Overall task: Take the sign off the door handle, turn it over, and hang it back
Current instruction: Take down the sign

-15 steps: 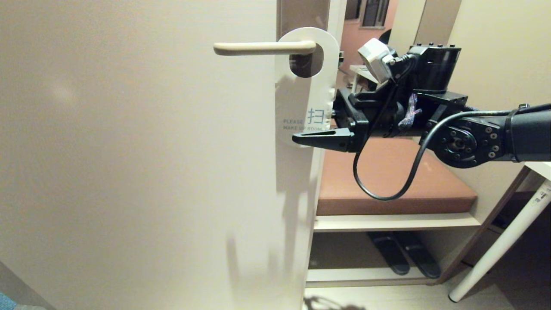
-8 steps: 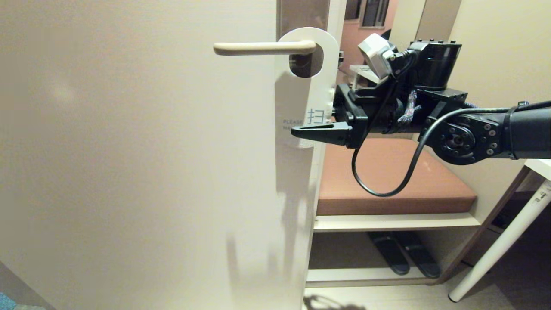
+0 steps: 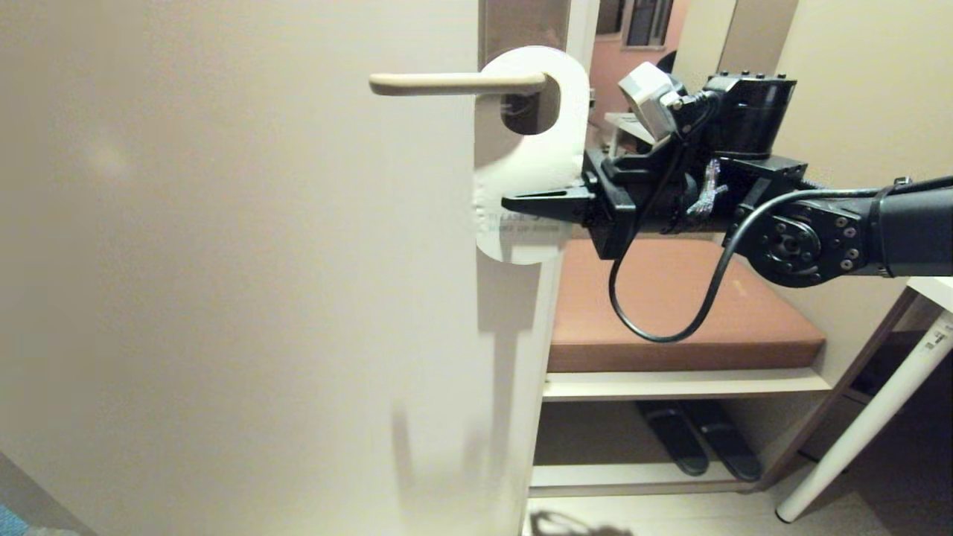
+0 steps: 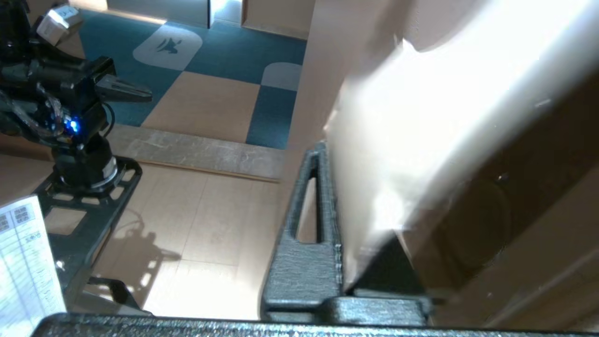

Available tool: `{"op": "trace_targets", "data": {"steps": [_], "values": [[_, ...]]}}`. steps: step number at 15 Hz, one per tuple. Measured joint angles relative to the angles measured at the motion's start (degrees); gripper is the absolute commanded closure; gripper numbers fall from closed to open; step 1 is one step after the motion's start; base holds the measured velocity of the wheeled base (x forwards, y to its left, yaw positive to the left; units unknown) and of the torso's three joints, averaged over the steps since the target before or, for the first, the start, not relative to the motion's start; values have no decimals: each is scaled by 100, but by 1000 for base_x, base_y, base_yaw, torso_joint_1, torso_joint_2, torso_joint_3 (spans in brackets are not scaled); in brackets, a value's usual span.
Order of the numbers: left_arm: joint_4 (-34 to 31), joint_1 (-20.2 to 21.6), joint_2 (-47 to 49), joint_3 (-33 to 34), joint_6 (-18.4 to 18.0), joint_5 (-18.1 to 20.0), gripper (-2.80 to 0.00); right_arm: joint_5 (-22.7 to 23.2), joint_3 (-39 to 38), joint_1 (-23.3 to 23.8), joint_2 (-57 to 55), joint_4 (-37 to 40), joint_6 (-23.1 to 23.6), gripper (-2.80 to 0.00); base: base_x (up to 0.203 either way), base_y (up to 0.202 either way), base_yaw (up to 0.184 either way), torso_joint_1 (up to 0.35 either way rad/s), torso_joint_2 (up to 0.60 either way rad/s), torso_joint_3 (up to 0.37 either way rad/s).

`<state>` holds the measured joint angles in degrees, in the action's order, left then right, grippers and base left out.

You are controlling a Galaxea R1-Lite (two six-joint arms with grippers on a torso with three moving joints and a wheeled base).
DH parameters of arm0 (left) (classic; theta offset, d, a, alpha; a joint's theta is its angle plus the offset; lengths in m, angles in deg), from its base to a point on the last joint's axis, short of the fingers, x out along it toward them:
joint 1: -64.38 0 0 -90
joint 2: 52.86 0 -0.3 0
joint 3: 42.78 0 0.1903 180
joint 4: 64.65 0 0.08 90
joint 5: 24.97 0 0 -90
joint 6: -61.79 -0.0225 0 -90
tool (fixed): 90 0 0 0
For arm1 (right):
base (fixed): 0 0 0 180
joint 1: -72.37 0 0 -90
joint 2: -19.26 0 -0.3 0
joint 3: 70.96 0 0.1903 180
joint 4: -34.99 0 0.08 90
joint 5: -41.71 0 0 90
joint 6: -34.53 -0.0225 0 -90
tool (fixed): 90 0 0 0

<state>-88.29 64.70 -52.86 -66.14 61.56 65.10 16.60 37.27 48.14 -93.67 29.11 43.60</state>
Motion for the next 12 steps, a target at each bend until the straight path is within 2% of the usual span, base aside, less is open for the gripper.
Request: {"op": "trace_targets", "data": {"steps": [12], "values": [[0,0,0,0,-3,3,0,-21,-210,-2,128,-12,53,0,0,0,0,0,0,0]]}}
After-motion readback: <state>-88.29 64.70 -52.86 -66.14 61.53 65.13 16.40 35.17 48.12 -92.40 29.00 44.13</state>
